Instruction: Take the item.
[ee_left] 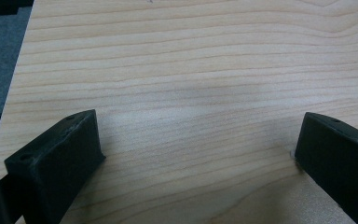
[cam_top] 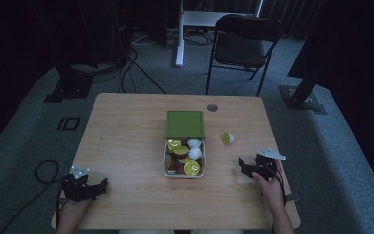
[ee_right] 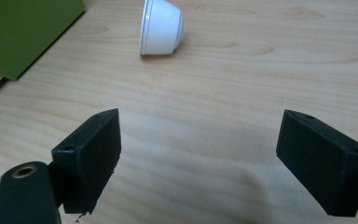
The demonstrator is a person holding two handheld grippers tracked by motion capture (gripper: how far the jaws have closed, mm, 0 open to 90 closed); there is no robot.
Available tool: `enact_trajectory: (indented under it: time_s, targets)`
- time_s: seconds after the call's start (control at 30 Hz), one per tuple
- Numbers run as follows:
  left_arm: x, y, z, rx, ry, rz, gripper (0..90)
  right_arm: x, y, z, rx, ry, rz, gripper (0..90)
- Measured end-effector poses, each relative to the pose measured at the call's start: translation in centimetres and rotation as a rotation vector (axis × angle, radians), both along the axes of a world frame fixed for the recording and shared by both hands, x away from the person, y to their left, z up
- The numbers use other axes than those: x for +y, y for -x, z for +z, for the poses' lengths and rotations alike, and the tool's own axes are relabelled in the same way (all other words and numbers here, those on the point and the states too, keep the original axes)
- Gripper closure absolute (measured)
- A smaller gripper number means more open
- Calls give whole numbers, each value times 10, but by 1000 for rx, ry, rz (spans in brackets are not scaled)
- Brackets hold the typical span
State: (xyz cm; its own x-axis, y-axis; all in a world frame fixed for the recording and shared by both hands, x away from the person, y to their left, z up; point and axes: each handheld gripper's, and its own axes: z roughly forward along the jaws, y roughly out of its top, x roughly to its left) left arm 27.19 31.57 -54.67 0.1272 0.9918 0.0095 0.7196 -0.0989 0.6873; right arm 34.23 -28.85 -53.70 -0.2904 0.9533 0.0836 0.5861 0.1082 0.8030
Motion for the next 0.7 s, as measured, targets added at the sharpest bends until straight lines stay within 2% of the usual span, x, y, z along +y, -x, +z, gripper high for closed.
enact_trajectory:
  time_s: [0.37,0.47,0.53,0.7]
  targets:
    - [0,0,0,1,-1,0,5,-15,19,-6,14,12,-44,134]
    - [0,0,0,1,-1,-1,5,-24,27,-9,23,6,-94,134]
    - [0,0,0,1,-1,-1,5,-28,31,-11,40,-1,-110,134]
    - [0,0,0,1,-1,0,5,-34,39,-9,40,-15,-134,134]
